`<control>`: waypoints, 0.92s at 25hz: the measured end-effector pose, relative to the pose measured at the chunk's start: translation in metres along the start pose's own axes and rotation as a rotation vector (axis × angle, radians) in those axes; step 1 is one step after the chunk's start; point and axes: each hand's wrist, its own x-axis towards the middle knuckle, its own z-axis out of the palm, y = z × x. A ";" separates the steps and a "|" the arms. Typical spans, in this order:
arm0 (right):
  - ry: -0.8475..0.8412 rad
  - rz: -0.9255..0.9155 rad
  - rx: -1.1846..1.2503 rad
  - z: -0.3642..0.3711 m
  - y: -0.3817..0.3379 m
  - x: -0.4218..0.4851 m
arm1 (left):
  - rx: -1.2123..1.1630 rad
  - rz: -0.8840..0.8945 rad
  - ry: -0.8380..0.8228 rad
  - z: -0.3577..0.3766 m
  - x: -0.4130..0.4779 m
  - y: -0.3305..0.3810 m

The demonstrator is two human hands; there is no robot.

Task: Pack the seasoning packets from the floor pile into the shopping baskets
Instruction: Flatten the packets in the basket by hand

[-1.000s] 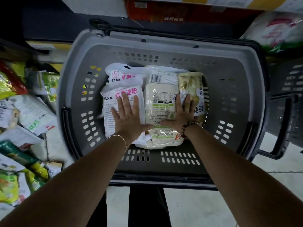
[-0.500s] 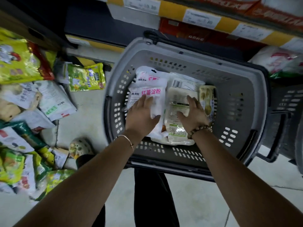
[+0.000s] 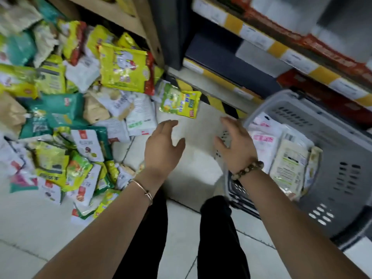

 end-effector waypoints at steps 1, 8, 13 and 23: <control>-0.034 0.011 -0.012 0.014 -0.020 0.007 | -0.004 -0.038 0.015 -0.020 0.004 -0.018; -0.265 0.109 -0.111 0.111 -0.105 0.062 | -0.062 -0.307 0.032 -0.095 0.028 -0.136; -0.353 0.186 -0.135 0.165 -0.116 0.107 | -0.134 -0.507 -0.025 -0.093 0.054 -0.191; -0.433 0.050 -0.280 0.234 -0.130 0.251 | -0.308 -0.799 -0.037 -0.071 0.147 -0.268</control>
